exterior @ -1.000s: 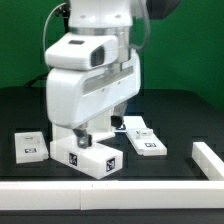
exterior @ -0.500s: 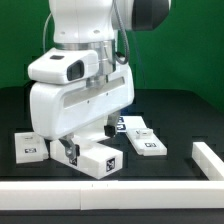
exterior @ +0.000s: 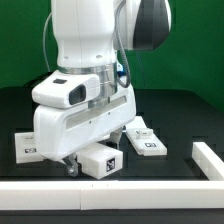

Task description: Assemble cabinet

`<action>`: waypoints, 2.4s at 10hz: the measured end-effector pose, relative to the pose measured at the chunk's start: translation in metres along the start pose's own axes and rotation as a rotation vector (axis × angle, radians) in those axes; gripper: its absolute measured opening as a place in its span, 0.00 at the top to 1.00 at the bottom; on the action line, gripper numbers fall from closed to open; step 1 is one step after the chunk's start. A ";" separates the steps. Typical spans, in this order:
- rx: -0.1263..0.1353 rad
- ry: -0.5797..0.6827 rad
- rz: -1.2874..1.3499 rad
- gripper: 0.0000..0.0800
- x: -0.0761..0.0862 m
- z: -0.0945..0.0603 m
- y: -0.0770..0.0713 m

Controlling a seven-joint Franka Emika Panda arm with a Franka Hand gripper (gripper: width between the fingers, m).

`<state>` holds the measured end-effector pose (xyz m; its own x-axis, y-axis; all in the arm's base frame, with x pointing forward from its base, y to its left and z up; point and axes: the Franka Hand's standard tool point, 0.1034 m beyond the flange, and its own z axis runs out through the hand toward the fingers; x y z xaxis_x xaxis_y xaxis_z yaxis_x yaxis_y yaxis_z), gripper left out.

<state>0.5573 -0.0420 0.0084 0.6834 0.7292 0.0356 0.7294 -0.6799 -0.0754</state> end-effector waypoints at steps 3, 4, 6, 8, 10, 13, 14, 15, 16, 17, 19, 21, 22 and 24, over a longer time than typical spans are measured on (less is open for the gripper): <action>0.000 0.000 0.000 0.28 0.000 0.000 0.000; 0.000 0.000 0.000 0.30 0.000 0.000 0.000; 0.008 -0.006 -0.025 0.30 -0.001 -0.002 0.008; 0.000 0.002 -0.054 0.30 0.006 -0.009 0.030; -0.006 0.007 -0.180 0.30 0.004 -0.011 0.039; -0.002 0.006 -0.296 0.30 -0.006 -0.009 0.046; -0.002 0.006 -0.295 0.30 -0.005 -0.009 0.046; -0.002 0.006 -0.295 0.30 -0.005 -0.009 0.046; -0.002 0.006 -0.297 0.30 -0.006 -0.009 0.046; -0.012 0.006 -0.398 0.30 -0.009 -0.010 0.051; -0.019 0.001 -0.494 0.30 -0.013 -0.014 0.060; -0.013 -0.001 -0.479 0.30 -0.015 -0.013 0.059; -0.013 -0.001 -0.479 0.30 -0.015 -0.013 0.059; -0.013 -0.001 -0.478 0.02 -0.015 -0.013 0.059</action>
Offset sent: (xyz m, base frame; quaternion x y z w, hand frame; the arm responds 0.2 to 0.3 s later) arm 0.0000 0.0000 0.0000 0.0000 0.0000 0.0000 1.0000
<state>0.5907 -0.0940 0.0161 0.2706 0.9607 0.0621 0.9625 -0.2687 -0.0379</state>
